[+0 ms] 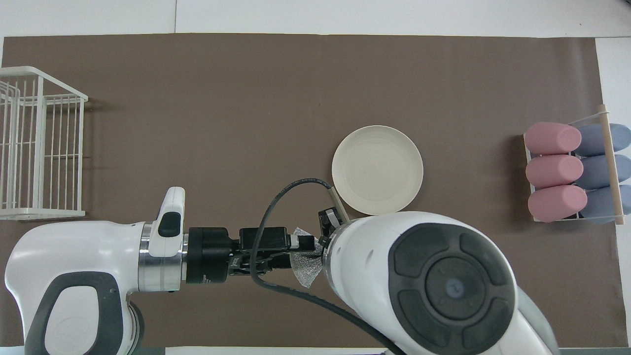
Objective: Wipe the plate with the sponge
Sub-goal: 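Grasp the scrubber with the left gripper while the right gripper releases it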
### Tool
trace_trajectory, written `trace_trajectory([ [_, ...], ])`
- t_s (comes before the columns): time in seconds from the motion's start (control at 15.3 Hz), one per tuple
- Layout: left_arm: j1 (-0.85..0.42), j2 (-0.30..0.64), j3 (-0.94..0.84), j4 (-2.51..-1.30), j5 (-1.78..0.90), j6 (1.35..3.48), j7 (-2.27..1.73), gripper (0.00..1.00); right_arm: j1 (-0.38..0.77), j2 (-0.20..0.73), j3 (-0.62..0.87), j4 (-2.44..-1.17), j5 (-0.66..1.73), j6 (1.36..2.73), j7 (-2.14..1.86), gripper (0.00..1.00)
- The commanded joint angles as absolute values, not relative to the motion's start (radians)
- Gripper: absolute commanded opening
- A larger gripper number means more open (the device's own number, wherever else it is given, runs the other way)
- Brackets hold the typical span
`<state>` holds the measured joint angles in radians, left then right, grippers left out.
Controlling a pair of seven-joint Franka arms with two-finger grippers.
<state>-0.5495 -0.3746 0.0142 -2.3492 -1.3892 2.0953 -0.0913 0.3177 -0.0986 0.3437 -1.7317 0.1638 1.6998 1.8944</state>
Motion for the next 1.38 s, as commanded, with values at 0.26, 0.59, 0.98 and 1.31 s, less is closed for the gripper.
trace_trajectory([
  [0.26,-0.564,-0.408,0.025,-2.378,-1.401,2.105,-0.19,0.0,0.304,-0.087,0.356,-1.715,0.14,1.706,1.904,0.0],
  [0.59,-0.557,-0.41,0.015,-2.378,-1.401,2.102,-0.209,0.0,0.304,-0.087,0.356,-1.715,0.14,1.706,1.904,0.0],
  [0.98,-0.552,-0.411,0.017,-2.378,-1.401,2.095,-0.225,0.0,0.299,-0.089,0.347,-1.717,0.079,1.707,1.881,1.0],
  [1.31,-0.535,-0.41,0.018,-2.375,-1.39,2.092,-0.247,0.0,0.201,-0.092,0.347,-1.729,0.061,1.69,1.433,1.0],
])
